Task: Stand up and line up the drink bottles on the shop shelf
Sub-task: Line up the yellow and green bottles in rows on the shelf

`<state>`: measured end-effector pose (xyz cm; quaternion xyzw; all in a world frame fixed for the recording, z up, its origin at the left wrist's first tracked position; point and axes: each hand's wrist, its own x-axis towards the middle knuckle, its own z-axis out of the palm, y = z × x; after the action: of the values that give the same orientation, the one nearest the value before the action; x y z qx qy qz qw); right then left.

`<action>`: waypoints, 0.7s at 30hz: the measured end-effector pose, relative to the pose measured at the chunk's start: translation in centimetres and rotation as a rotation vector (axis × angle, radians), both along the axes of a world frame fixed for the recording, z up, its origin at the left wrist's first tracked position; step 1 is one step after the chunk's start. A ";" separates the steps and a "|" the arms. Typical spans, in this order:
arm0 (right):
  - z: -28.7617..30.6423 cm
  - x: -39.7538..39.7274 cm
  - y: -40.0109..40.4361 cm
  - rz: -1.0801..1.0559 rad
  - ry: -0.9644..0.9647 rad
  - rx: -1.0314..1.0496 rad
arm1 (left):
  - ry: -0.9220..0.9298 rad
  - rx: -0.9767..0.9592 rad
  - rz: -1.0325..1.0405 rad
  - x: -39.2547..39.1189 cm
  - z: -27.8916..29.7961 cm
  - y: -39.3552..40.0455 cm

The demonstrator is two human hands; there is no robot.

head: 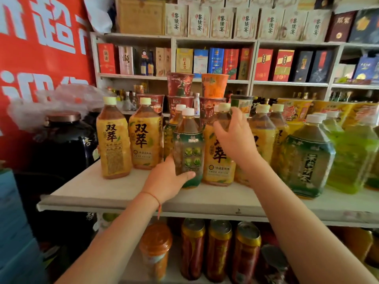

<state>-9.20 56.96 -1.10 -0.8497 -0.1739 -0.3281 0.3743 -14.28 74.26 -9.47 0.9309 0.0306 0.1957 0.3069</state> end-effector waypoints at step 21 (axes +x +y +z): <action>2.5 -3.7 -1.9 0.298 0.118 0.146 | -0.231 -0.795 -0.188 0.5 2.1 -2.3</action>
<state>-12.86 55.03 1.38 -0.8028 -0.2515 -0.2303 0.4892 -13.82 71.94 -7.38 0.7110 -0.0157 0.2428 0.6598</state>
